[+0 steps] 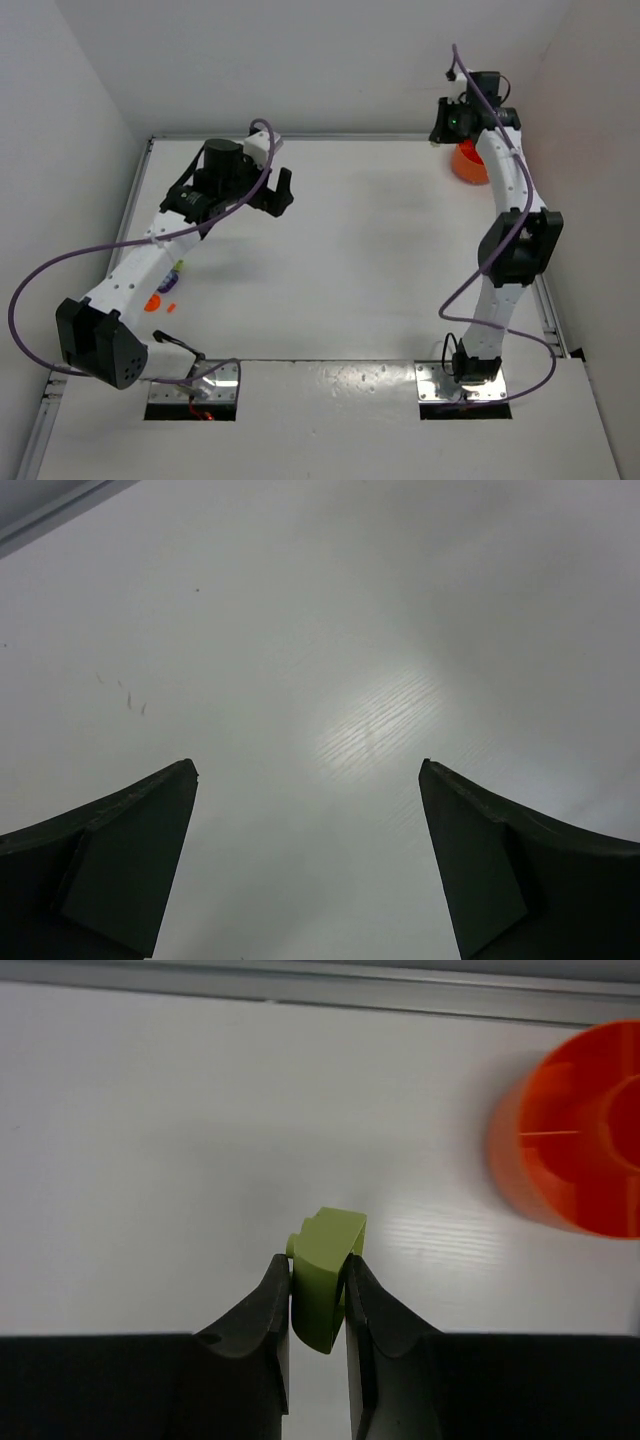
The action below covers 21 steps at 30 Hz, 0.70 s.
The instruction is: Sort the legos into containers by color
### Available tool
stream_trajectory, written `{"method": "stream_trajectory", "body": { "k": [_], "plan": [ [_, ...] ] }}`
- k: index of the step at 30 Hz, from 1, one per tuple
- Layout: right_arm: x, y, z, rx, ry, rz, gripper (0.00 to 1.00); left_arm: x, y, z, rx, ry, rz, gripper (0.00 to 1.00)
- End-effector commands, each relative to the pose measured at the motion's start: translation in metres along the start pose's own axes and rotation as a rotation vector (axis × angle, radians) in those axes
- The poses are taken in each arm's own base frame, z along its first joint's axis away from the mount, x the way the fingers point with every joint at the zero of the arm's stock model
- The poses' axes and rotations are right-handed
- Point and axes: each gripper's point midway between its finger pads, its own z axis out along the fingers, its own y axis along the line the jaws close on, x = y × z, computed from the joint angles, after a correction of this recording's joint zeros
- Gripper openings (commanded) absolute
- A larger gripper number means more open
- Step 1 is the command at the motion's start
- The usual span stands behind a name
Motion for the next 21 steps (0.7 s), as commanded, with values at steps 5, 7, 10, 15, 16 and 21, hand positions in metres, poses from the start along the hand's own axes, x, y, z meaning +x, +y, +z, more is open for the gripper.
{"method": "stream_trajectory", "body": {
  "k": [5, 7, 10, 15, 16, 21],
  "plan": [
    [-0.012, -0.113, 0.019, 0.266, 0.016, 0.020, 0.00, -0.003, 0.023, -0.002, -0.073, -0.033, -0.057, 1.00],
    [-0.020, -0.135, 0.019, 0.314, -0.028, 0.032, 0.00, 0.003, 0.026, -0.002, -0.081, -0.030, -0.073, 1.00],
    [-0.027, -0.161, 0.025, 0.357, -0.076, 0.044, 0.00, 0.007, 0.035, -0.004, -0.103, -0.037, -0.091, 1.00],
    [-0.032, -0.194, 0.037, 0.427, -0.117, 0.070, 0.00, 0.010, 0.039, -0.005, -0.101, -0.045, -0.097, 1.00],
    [-0.035, -0.194, 0.037, 0.428, -0.131, 0.078, 0.00, 0.010, 0.042, -0.006, -0.110, -0.046, -0.101, 1.00],
    [-0.032, -0.208, 0.048, 0.456, -0.144, 0.102, 0.00, 0.010, 0.043, -0.006, -0.100, -0.048, -0.105, 1.00]
  ]
}}
